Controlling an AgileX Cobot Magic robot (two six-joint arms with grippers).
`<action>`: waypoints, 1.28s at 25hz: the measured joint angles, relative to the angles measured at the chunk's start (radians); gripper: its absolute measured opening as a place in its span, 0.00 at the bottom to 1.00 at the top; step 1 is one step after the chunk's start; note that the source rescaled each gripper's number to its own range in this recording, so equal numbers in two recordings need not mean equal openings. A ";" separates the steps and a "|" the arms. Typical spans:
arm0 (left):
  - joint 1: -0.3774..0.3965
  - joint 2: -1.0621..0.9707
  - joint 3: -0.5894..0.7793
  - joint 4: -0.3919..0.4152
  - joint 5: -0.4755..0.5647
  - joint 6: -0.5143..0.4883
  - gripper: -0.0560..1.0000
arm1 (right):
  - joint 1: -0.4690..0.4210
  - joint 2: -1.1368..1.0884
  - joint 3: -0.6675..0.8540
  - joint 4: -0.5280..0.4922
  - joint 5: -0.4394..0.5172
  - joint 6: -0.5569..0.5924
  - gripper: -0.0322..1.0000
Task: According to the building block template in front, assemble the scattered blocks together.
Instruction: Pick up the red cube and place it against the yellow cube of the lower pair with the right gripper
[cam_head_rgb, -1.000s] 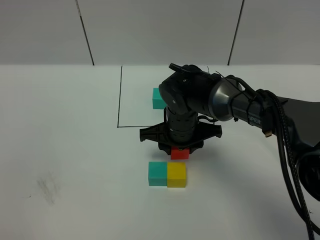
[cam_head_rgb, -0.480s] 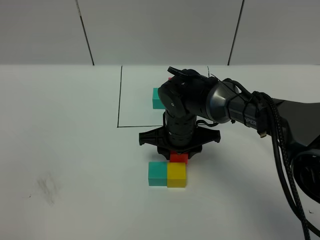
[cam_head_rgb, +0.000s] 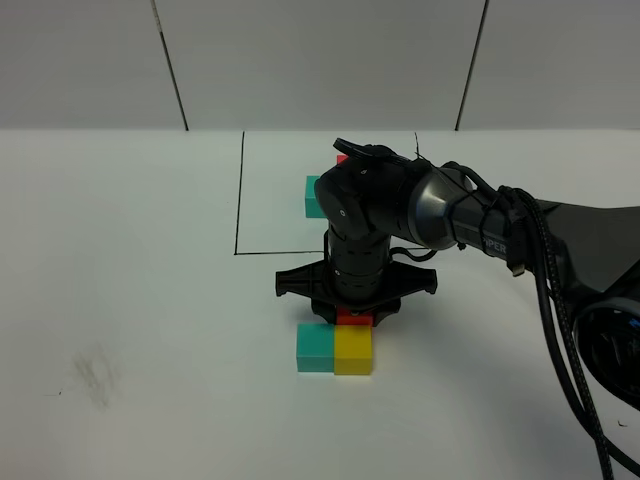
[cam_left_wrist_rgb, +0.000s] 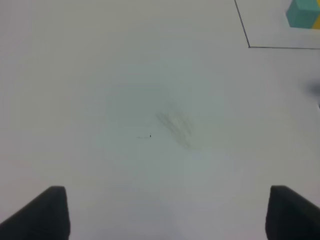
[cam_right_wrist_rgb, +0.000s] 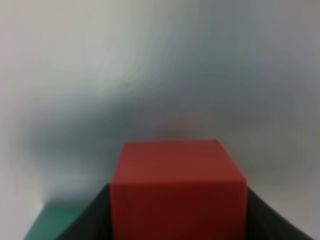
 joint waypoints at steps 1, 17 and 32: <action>0.000 0.000 0.000 0.000 0.000 0.000 0.95 | 0.000 0.000 0.000 0.000 0.000 0.000 0.28; 0.000 0.000 0.000 0.000 0.000 0.000 0.95 | 0.000 0.032 -0.004 0.033 0.001 0.003 0.28; 0.000 0.000 0.000 0.000 0.000 0.000 0.95 | 0.000 0.032 -0.004 0.040 0.001 -0.002 0.28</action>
